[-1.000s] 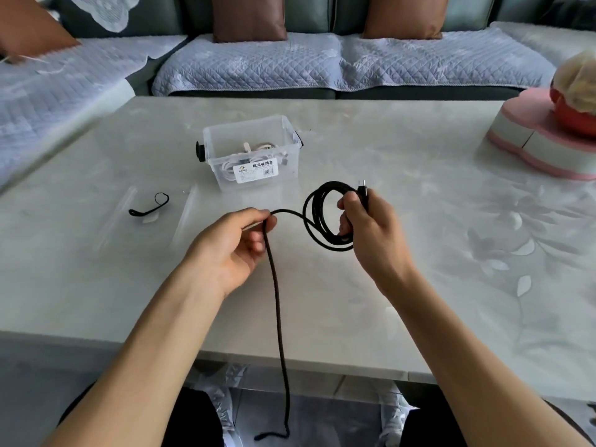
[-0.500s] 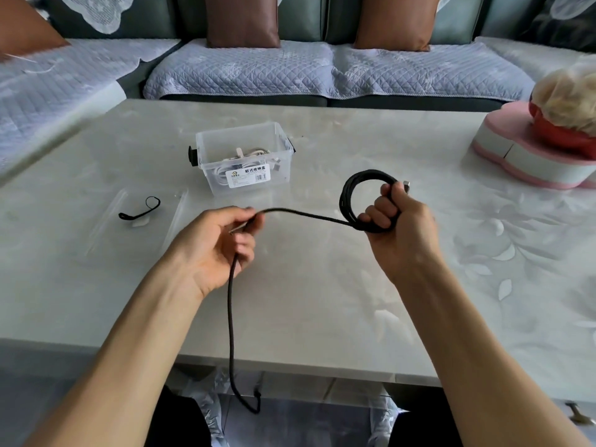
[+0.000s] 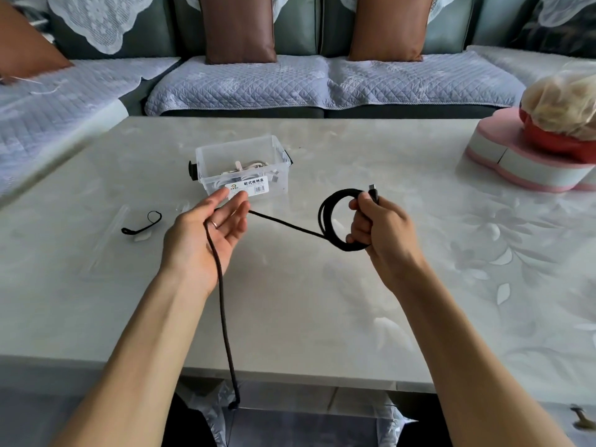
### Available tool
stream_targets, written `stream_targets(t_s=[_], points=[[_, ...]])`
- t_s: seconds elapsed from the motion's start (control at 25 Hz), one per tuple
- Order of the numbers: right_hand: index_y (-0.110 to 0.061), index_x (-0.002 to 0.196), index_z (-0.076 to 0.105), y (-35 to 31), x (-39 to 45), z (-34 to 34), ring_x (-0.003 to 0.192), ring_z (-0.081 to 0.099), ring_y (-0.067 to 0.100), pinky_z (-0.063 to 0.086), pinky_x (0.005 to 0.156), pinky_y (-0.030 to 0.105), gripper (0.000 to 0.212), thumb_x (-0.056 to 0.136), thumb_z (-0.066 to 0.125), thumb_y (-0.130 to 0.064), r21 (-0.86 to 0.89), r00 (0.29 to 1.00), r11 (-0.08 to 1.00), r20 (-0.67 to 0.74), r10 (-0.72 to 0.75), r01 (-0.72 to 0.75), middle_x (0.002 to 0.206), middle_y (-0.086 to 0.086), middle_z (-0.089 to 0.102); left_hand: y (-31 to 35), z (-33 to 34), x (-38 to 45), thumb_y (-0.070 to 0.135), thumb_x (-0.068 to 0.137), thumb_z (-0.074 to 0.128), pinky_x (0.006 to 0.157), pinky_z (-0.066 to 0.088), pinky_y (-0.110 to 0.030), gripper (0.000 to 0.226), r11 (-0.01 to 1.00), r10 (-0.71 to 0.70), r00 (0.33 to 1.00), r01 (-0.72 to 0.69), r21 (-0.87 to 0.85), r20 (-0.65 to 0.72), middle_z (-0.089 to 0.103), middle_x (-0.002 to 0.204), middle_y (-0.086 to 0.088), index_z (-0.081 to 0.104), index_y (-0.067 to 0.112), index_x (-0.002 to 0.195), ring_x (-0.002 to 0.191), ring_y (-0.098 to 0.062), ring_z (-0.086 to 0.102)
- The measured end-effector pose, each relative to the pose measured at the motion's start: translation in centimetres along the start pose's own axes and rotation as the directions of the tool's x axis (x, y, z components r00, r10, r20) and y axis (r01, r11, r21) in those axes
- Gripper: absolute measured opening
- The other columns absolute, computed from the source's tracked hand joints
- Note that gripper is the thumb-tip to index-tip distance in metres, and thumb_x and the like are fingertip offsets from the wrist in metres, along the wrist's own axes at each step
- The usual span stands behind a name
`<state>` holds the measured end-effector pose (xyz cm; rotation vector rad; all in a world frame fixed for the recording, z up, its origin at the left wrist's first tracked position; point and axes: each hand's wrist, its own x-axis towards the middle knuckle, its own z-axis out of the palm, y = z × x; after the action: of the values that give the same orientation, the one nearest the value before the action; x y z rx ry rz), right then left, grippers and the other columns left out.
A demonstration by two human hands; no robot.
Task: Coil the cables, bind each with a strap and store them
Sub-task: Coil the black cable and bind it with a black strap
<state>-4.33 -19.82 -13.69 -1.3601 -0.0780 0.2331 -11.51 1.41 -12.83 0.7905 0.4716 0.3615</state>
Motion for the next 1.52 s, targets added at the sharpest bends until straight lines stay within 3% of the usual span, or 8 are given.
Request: stream_targets(t_s=[0.24,0.44,0.6,0.8,1.08,1.2,1.44,1.52], points=[[-0.013,0.077,0.054,0.7,-0.4,1.4,0.045,0.031,0.013,0.030,0.060,0.035,0.022,0.098,0.048,-0.018,-0.279,1.000,0.960,0.012,0.020,-0.016,0.052,-0.003,0.037,-2.6,1.0,-0.8,0.005,0.097,0.037,0.047,0.041,-0.022,0.033,0.592,0.120,0.976,-0.217,0.776,0.181,0.075,0.098,-0.001,0.063,0.015,0.115,0.045,-0.014,0.049],[-0.011,0.077,0.056,1.4,-1.0,2.7,0.054,0.048,0.018,0.039,0.064,0.034,0.023,0.096,0.049,-0.020,-0.335,0.980,0.937,0.130,0.148,-0.097,0.059,0.001,0.060,-3.7,1.6,-1.5,0.008,0.105,0.031,0.056,0.048,-0.025,0.033,0.408,0.176,0.849,-0.524,0.748,0.499,0.069,0.115,0.006,0.035,0.018,0.136,0.060,-0.017,0.065],[-0.009,0.087,0.061,1.5,-0.7,2.4,0.054,0.048,0.017,0.040,0.064,0.031,0.021,0.100,0.048,-0.019,-0.095,0.971,0.977,0.127,0.201,-0.190,0.065,0.004,0.060,-4.6,1.7,-2.0,0.011,0.104,0.037,0.061,0.054,-0.029,0.012,0.410,0.178,0.870,-0.491,0.769,0.460,0.072,0.108,0.005,0.047,0.018,0.108,0.075,-0.011,0.073],[-0.001,0.093,0.059,1.5,-0.2,2.2,0.051,0.049,0.017,0.042,0.062,0.031,0.026,0.104,0.043,-0.019,0.290,0.962,0.919,0.149,0.231,-0.266,0.069,0.008,0.059,-5.6,1.5,-2.9,0.014,0.095,0.052,0.060,0.050,-0.032,0.020,-0.007,0.322,0.642,-0.734,0.679,0.696,0.067,0.071,0.006,0.068,0.024,0.101,0.062,-0.022,0.058],[-0.007,0.091,0.060,1.3,0.3,1.8,0.054,0.041,0.013,0.034,0.056,0.025,0.027,0.101,0.049,-0.030,0.284,0.966,0.924,0.097,0.239,-0.257,0.073,0.003,0.059,-6.3,1.6,-3.3,0.010,0.090,0.048,0.065,0.051,-0.040,0.033,-0.263,0.071,0.735,-0.639,0.723,0.675,0.063,0.084,0.002,0.064,0.032,0.110,0.081,-0.030,0.060],[-0.005,0.090,0.061,1.5,0.3,1.7,0.057,0.041,0.015,0.033,0.056,0.026,0.016,0.098,0.055,-0.017,0.146,0.984,0.973,0.027,0.177,-0.179,0.064,0.001,0.051,-5.9,1.3,-2.9,0.022,0.095,0.055,0.065,0.049,-0.035,0.026,-0.189,0.034,0.743,-0.652,0.735,0.668,0.062,0.081,0.004,0.068,0.038,0.112,0.075,-0.016,0.059],[-0.008,0.087,0.054,1.5,0.2,2.0,0.060,0.041,0.017,0.033,0.060,0.028,0.017,0.101,0.046,-0.013,0.310,0.980,0.934,0.143,0.140,-0.178,0.059,-0.001,0.037,-4.4,2.1,-2.2,0.058,0.076,0.065,0.066,0.052,-0.021,0.047,0.553,0.048,0.957,-0.264,0.790,0.287,0.068,0.101,0.012,0.063,0.024,0.110,0.079,-0.003,0.066],[-0.009,0.086,0.053,1.4,0.0,2.0,0.059,0.040,0.017,0.034,0.061,0.027,0.019,0.101,0.045,-0.014,0.322,0.961,0.924,0.245,0.131,-0.208,0.060,-0.002,0.037,-4.1,2.2,-1.8,0.052,0.085,0.067,0.073,0.058,-0.028,0.049,0.609,-0.019,0.976,-0.160,0.777,0.216,0.067,0.108,0.009,0.055,0.022,0.122,0.093,-0.007,0.068]])
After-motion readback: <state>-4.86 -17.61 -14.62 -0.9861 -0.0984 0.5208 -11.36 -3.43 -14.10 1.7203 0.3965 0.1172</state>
